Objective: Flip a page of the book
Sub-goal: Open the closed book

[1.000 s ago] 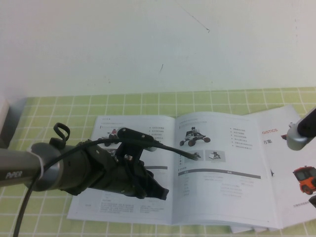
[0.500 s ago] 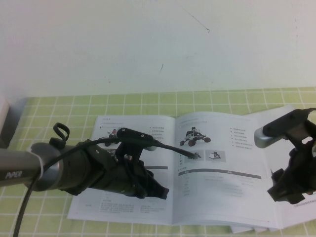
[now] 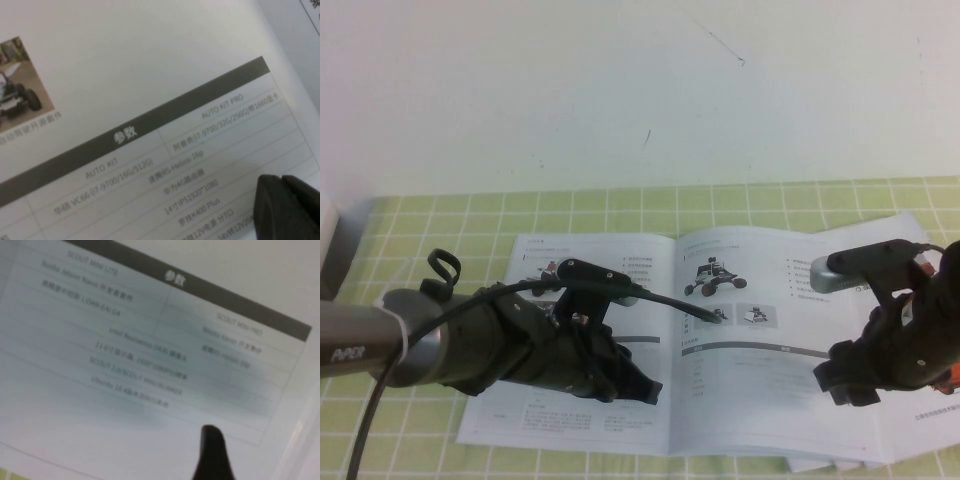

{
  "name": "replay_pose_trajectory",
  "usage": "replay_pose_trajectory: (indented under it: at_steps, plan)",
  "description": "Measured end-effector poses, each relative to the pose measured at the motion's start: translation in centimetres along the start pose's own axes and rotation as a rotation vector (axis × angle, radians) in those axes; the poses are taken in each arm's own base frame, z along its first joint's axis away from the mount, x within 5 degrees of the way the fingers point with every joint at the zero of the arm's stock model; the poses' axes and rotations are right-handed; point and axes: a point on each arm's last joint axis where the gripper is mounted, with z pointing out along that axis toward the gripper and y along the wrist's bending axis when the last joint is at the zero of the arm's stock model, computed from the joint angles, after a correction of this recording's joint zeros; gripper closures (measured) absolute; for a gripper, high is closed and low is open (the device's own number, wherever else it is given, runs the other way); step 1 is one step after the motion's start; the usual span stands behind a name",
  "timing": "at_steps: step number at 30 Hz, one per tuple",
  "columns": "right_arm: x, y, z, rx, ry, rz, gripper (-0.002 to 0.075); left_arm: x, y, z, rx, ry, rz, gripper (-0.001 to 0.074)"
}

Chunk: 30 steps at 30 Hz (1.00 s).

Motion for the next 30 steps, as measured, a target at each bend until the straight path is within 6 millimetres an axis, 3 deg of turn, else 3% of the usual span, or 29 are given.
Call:
replay_pose_trajectory:
  at_steps: [13,30]
  plan:
    - [-0.2,0.0,2.5,-0.004,0.02,0.105,0.0272,0.0,0.0,0.0,0.002,0.001,0.036,0.0738]
    - [-0.4,0.3,2.7,-0.034,0.013,0.197,0.0272,0.0,0.0,0.0,0.002,0.001,0.039,0.0738]
